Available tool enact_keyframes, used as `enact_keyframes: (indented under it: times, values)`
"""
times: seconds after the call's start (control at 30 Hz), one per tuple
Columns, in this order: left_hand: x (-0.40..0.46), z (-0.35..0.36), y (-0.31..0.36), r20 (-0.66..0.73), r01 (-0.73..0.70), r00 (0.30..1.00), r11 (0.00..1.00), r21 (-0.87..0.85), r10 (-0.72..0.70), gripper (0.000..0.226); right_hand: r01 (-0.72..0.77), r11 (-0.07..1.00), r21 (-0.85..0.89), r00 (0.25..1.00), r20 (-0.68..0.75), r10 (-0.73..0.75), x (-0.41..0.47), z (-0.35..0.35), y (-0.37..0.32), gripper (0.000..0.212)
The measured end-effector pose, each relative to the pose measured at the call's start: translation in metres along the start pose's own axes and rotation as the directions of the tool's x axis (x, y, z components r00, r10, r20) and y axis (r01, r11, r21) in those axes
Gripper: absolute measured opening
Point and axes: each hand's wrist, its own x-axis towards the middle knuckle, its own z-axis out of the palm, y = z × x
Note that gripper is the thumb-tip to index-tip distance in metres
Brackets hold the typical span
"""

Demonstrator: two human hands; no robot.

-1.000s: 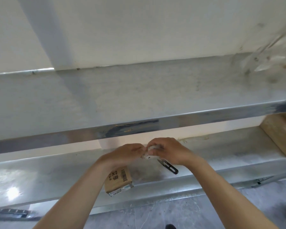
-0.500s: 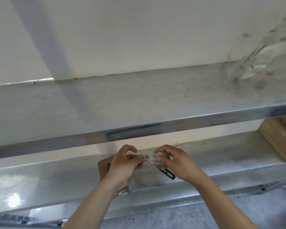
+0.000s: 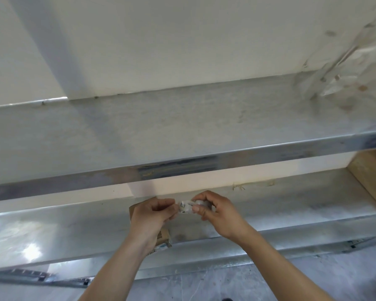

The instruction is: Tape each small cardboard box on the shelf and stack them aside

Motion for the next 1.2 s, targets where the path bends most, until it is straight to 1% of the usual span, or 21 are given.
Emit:
enact_keyframes:
  times: [0.07, 0.17, 0.23, 0.3, 0.37, 0.43, 0.5, 0.57, 0.63, 0.7, 0.77, 0.87, 0.97, 1.07, 1.13, 1.2]
  values:
    - [-0.002, -0.003, -0.003, 0.009, -0.018, 1.000, 0.999, 0.032, 0.017, 0.011, -0.002, 1.000, 0.009, 1.000, 0.011, 0.002, 0.002, 0.002, 0.001, 0.009]
    - [-0.006, -0.005, -0.006, -0.009, -0.069, 0.997, 0.988, 0.137, 0.071, 0.006, -0.003, 1.000, 0.016, 1.000, 0.031, 0.002, 0.006, 0.005, 0.003, 0.010]
    - [-0.007, -0.005, -0.005, -0.019, -0.118, 0.992, 0.964, 0.240, 0.126, 0.011, -0.006, 1.000, 0.011, 0.999, 0.044, 0.006, 0.008, 0.007, 0.004, 0.012]
    - [-0.007, -0.005, -0.005, -0.016, -0.144, 0.987, 0.935, 0.325, 0.158, 0.023, -0.012, 1.000, 0.010, 0.998, 0.057, 0.011, 0.010, 0.008, 0.004, 0.013]
    - [-0.003, -0.005, -0.006, -0.023, -0.120, 0.991, 0.941, 0.317, 0.134, 0.031, -0.006, 1.000, -0.006, 0.998, 0.070, 0.007, 0.012, 0.008, 0.004, 0.013]
    - [0.001, -0.006, -0.007, -0.022, -0.080, 0.996, 0.969, 0.235, 0.087, 0.031, 0.015, 0.999, -0.052, 0.997, 0.079, -0.011, 0.014, 0.007, 0.003, 0.011]
    - [0.001, -0.006, -0.007, -0.030, -0.066, 0.997, 0.980, 0.190, 0.073, 0.028, 0.037, 0.995, -0.094, 0.997, 0.073, -0.030, 0.017, 0.006, 0.001, 0.012]
    - [0.003, -0.006, -0.009, -0.054, -0.086, 0.993, 0.970, 0.228, 0.101, 0.024, 0.049, 0.993, -0.111, 0.997, 0.067, -0.041, 0.020, 0.007, 0.000, 0.016]
    - [0.005, -0.006, -0.010, -0.078, -0.134, 0.984, 0.946, 0.294, 0.163, 0.020, 0.054, 0.992, -0.118, 0.997, 0.065, -0.047, 0.021, 0.009, 0.000, 0.020]
    - [0.006, -0.005, -0.010, -0.124, -0.146, 0.974, 0.946, 0.288, 0.188, 0.009, 0.059, 0.992, -0.113, 0.997, 0.062, -0.053, 0.023, 0.009, 0.003, 0.019]
    - [0.007, -0.004, -0.009, -0.153, -0.160, 0.967, 0.951, 0.263, 0.205, 0.018, 0.055, 0.995, -0.086, 0.997, 0.051, -0.051, 0.024, 0.007, 0.006, 0.015]
    - [0.002, 0.000, -0.005, -0.113, -0.189, 0.964, 0.919, 0.346, 0.241, 0.010, 0.024, 1.000, -0.014, 1.000, 0.016, -0.023, 0.025, 0.004, 0.011, 0.011]
    - [0.004, 0.000, -0.008, -0.074, -0.212, 0.963, 0.894, 0.394, 0.260, 0.020, -0.003, 0.999, 0.041, 1.000, 0.009, 0.003, 0.026, 0.001, 0.012, 0.008]
    - [0.003, 0.006, -0.006, -0.067, -0.245, 0.949, 0.851, 0.464, 0.309, 0.018, -0.006, 0.999, 0.051, 1.000, 0.006, 0.006, 0.026, -0.003, 0.013, 0.008]
    - [-0.001, 0.012, -0.005, -0.077, -0.281, 0.924, 0.801, 0.528, 0.375, 0.016, -0.009, 0.999, 0.040, 1.000, 0.002, 0.009, 0.025, -0.005, 0.013, 0.008]
    - [-0.001, 0.017, -0.009, -0.057, -0.335, 0.883, 0.711, 0.618, 0.466, 0.017, -0.011, 1.000, -0.005, 1.000, -0.010, 0.011, 0.025, -0.006, 0.013, 0.009]
